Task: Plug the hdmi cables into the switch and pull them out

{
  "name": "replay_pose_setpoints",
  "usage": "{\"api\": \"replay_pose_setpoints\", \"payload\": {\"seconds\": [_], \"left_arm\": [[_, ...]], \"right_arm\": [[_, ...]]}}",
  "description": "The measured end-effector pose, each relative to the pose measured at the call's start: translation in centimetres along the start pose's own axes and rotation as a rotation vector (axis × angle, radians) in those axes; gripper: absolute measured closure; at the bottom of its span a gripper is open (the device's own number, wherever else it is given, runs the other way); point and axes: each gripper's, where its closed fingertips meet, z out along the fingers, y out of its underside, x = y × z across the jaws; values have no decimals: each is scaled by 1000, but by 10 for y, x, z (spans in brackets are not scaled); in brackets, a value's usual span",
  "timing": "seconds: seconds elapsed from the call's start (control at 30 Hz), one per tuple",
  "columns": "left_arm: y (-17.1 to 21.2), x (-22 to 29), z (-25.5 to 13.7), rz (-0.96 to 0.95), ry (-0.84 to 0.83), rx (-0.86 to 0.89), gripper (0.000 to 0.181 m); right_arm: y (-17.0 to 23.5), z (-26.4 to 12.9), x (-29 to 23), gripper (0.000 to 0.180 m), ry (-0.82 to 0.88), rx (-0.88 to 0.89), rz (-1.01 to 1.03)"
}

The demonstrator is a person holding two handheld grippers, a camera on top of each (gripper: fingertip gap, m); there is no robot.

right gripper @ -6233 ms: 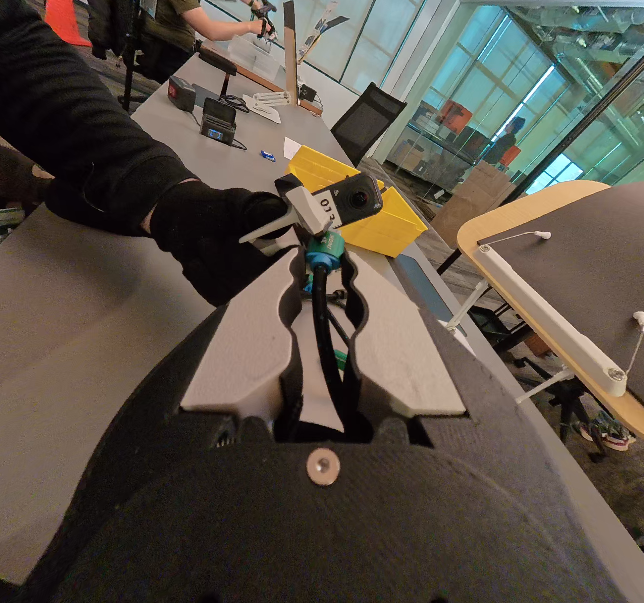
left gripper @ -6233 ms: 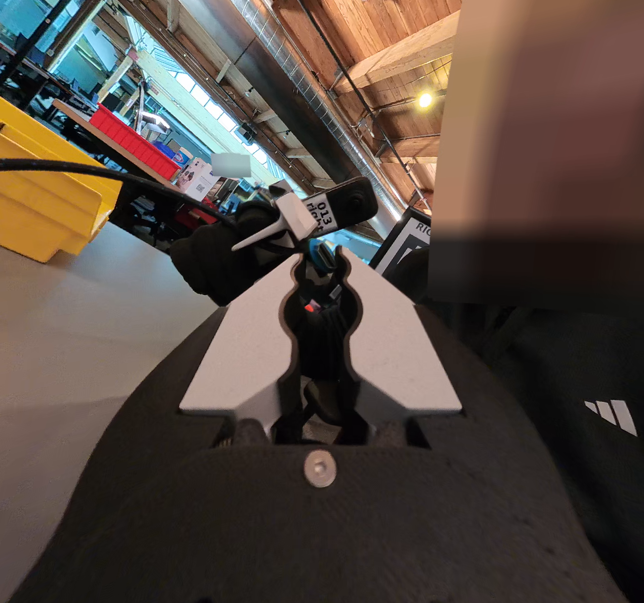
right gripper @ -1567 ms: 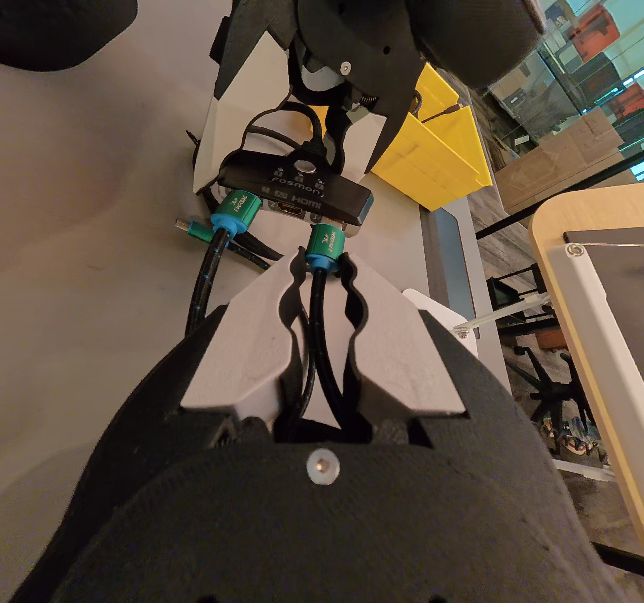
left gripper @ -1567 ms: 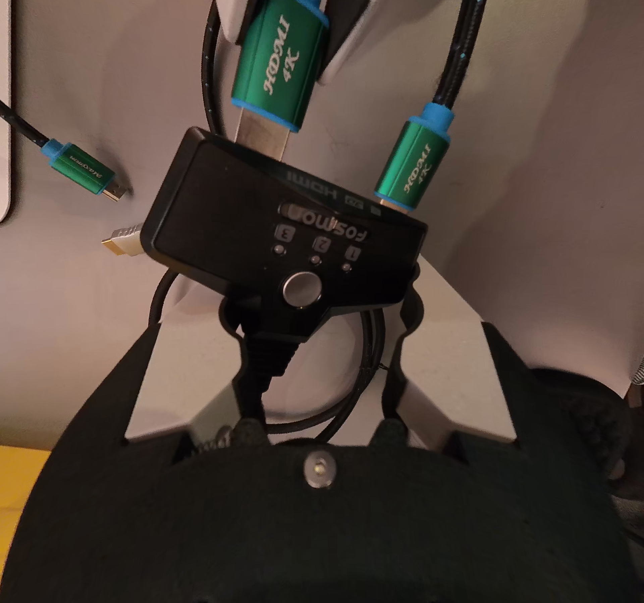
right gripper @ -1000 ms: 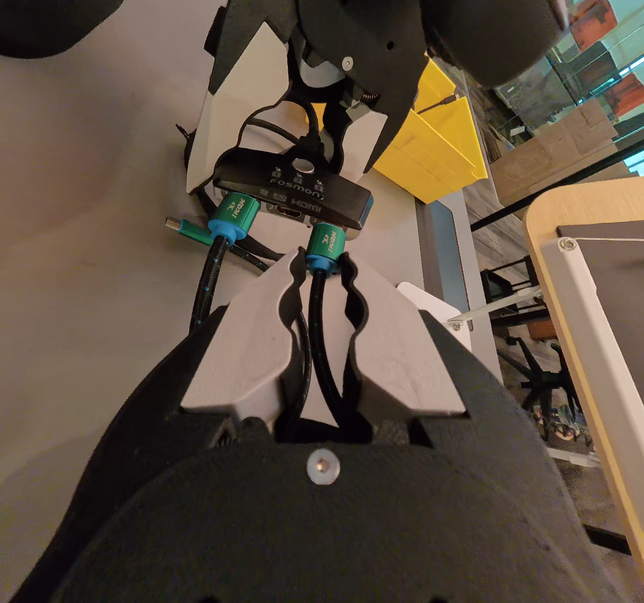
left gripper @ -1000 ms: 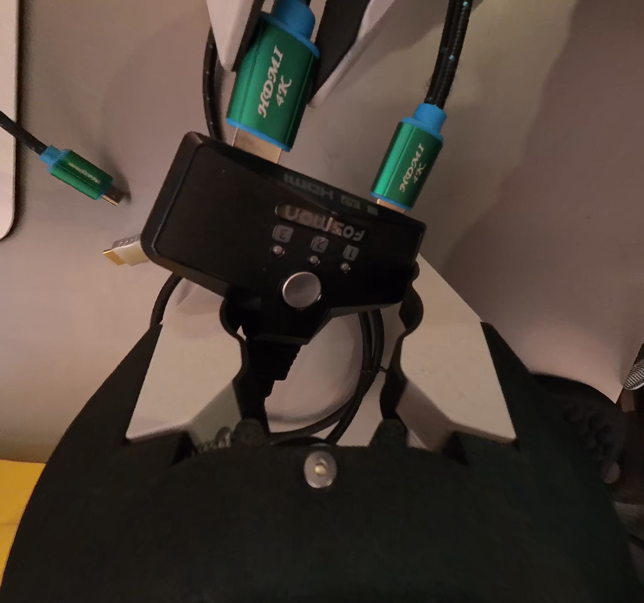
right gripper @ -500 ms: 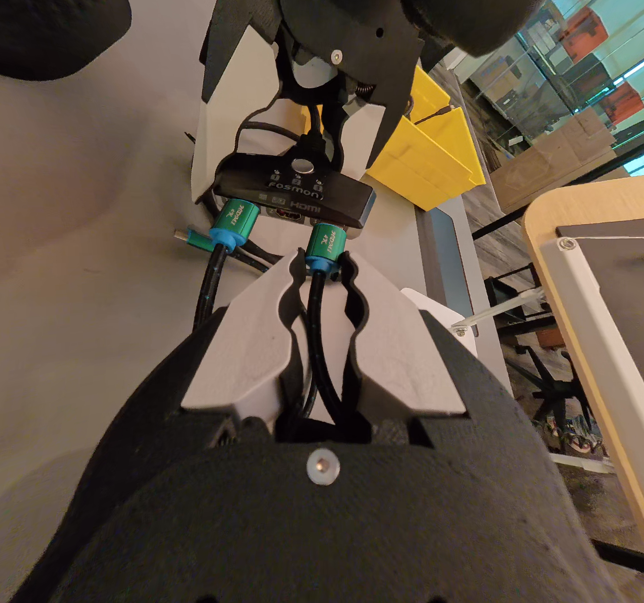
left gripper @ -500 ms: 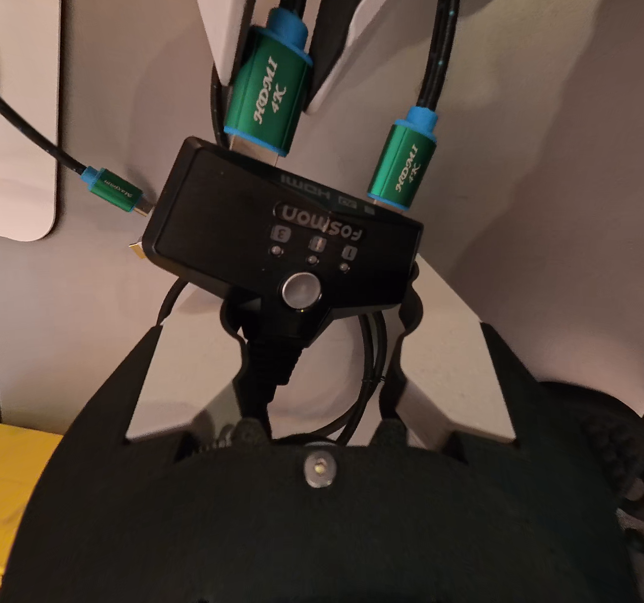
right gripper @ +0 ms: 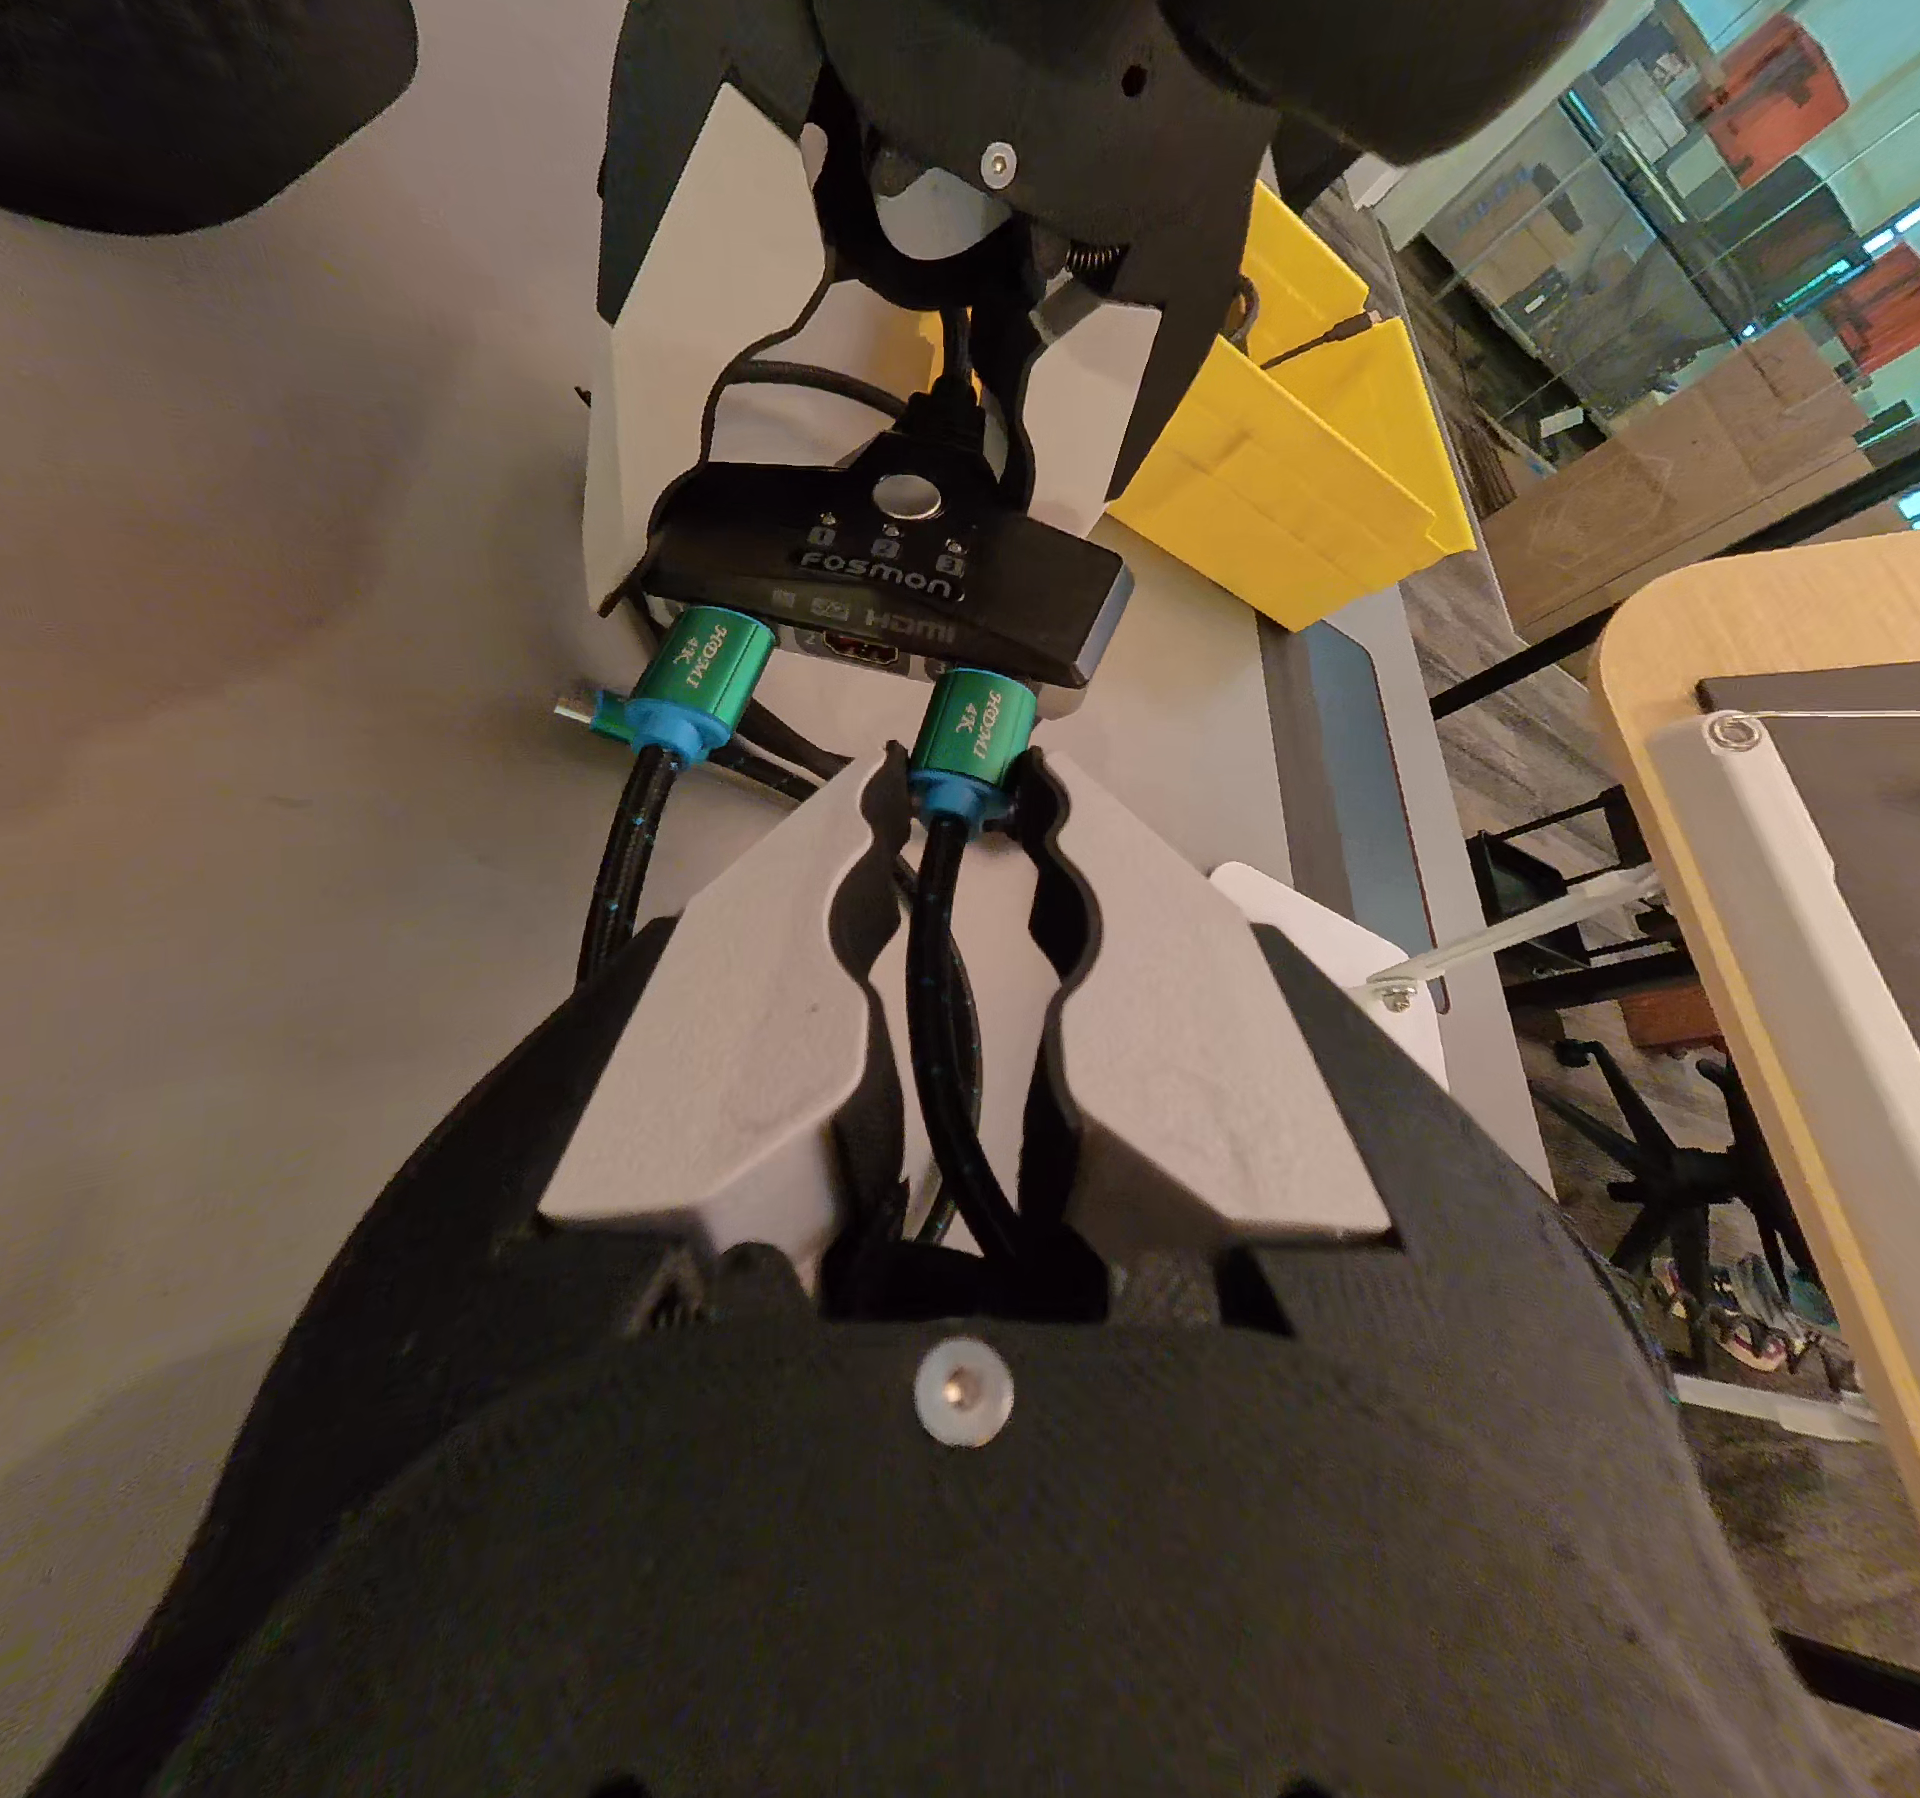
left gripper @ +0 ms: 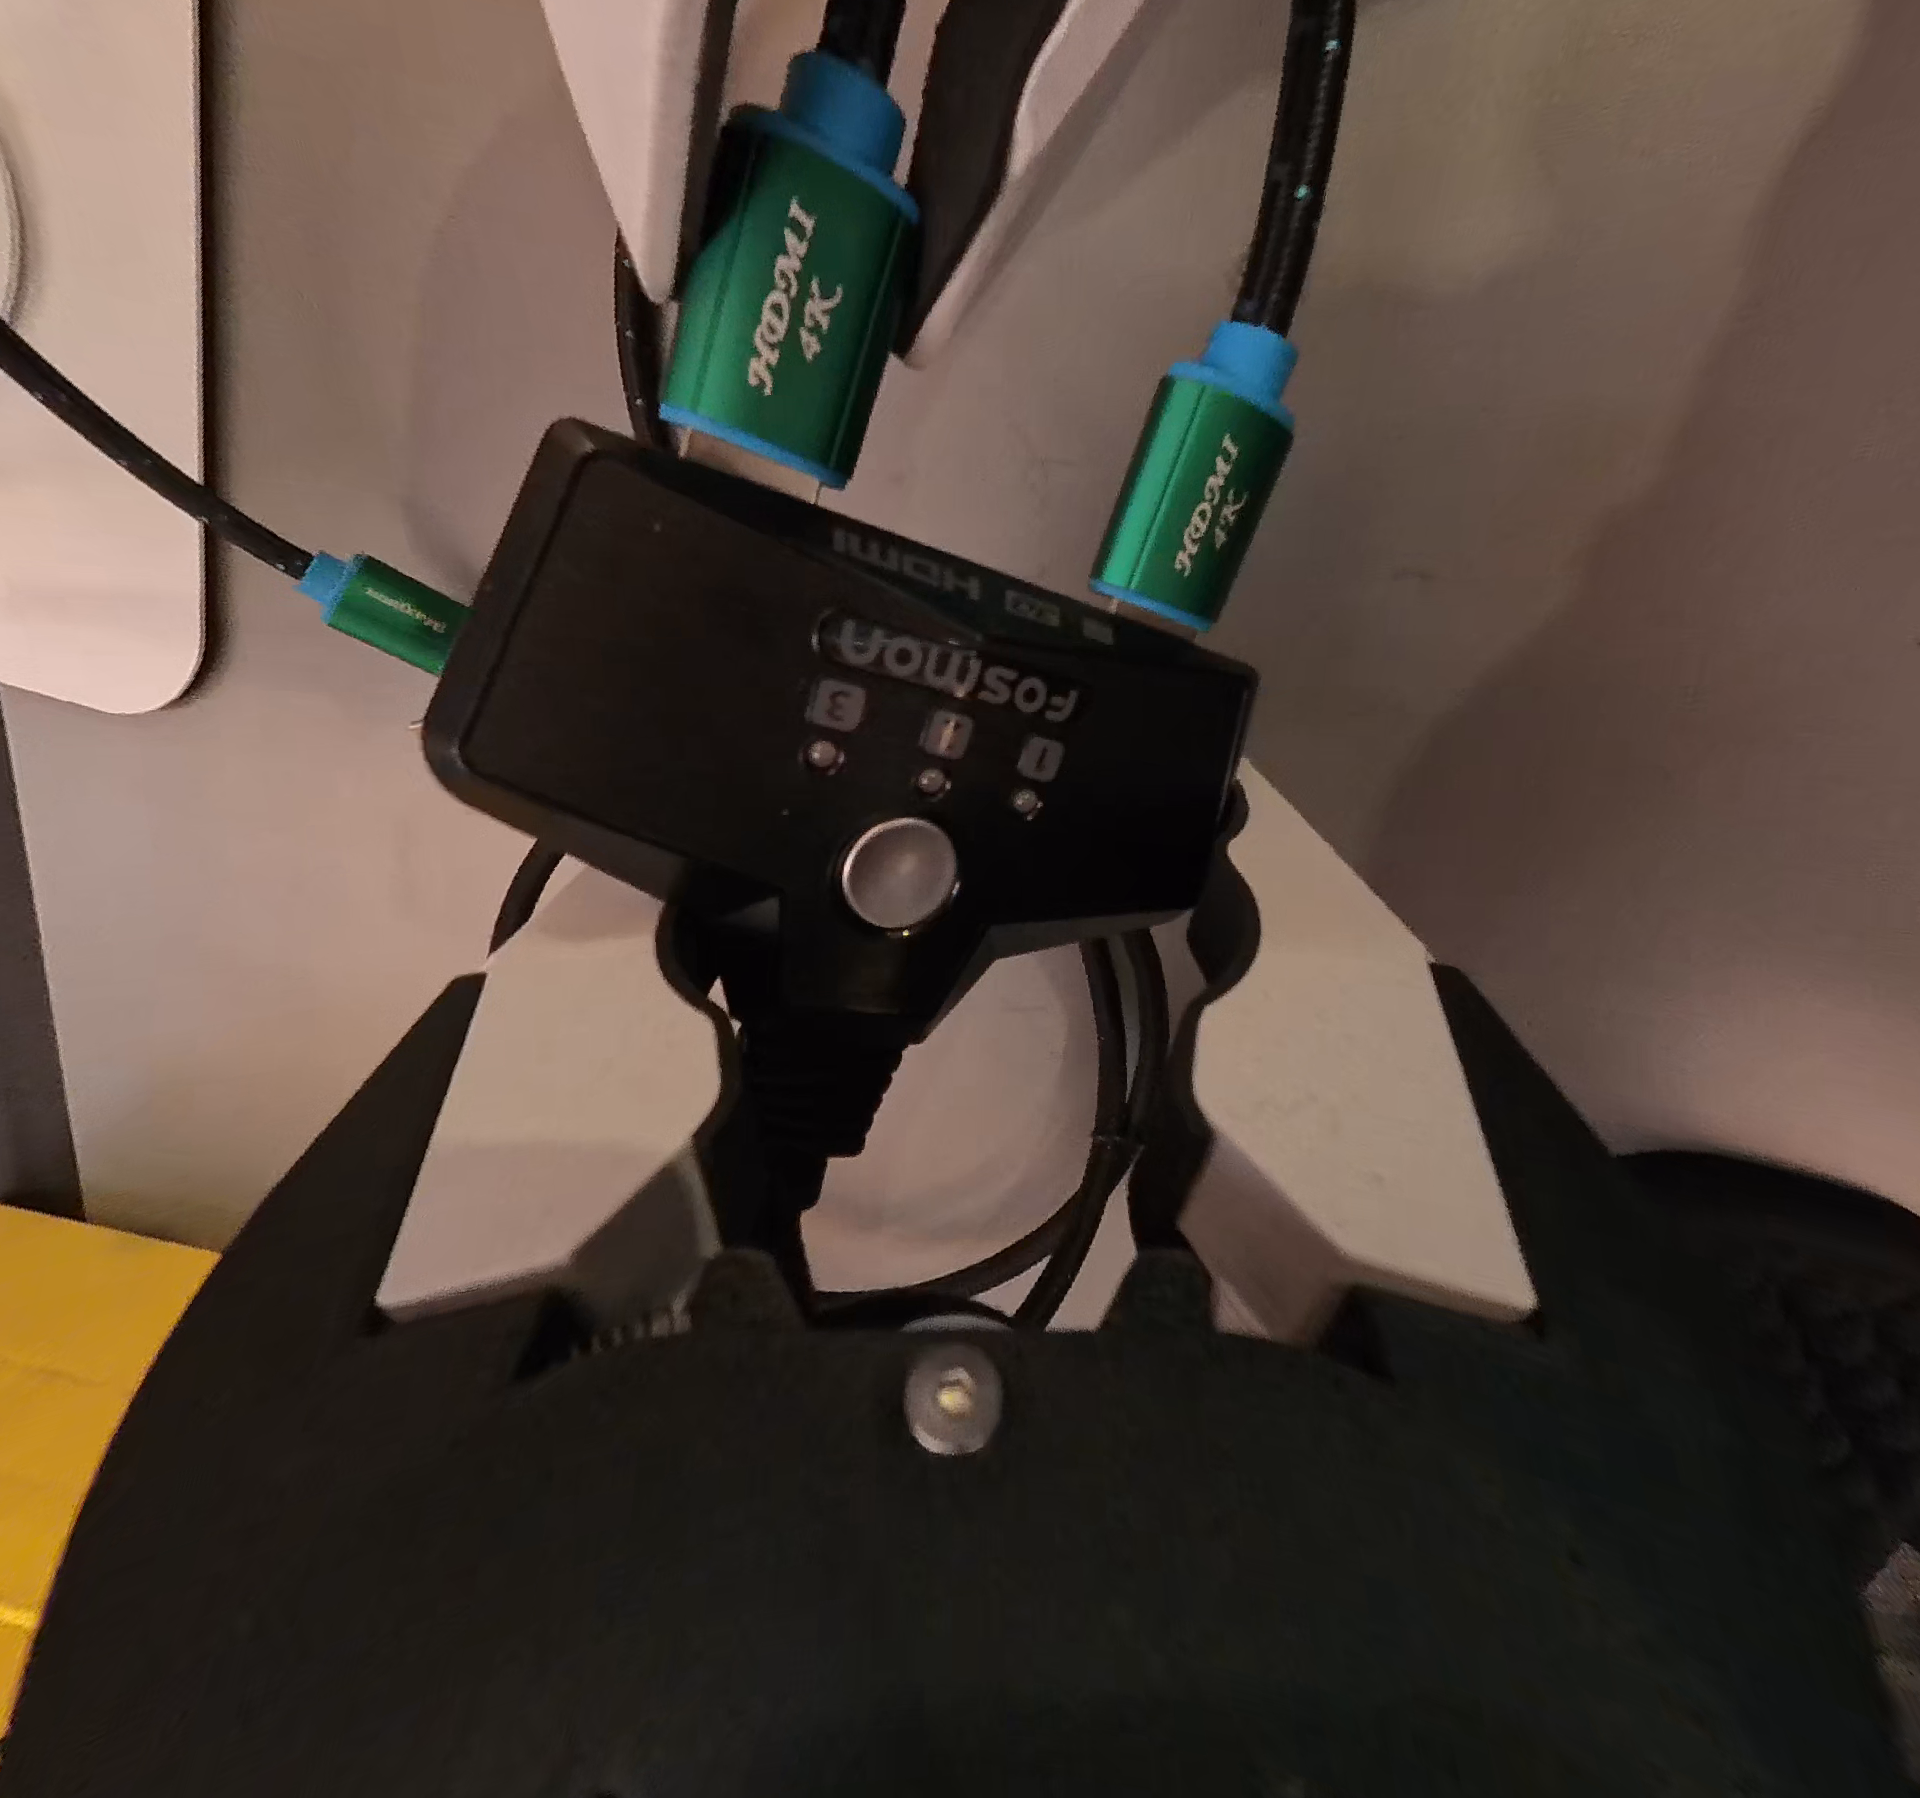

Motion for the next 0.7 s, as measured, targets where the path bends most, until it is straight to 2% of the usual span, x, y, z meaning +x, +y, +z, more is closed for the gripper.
{"api": "replay_pose_setpoints", "payload": {"seconds": [0.27, 0.53, 0.63, 0.7], "left_arm": [[6, 1, 6, -15, 0, -22, 89], [6, -2, 20, -99, 28, 29, 89], [6, -6, 22, -117, 17, 39, 89], [5, -9, 23, -117, -4, 47, 88]], "right_arm": [[3, 4, -3, 161, -13, -6, 0], [21, 10, -2, 160, -29, -32, 73], [24, 4, 6, 142, -7, -43, 95], [21, -3, 14, 138, 13, -21, 117]]}}
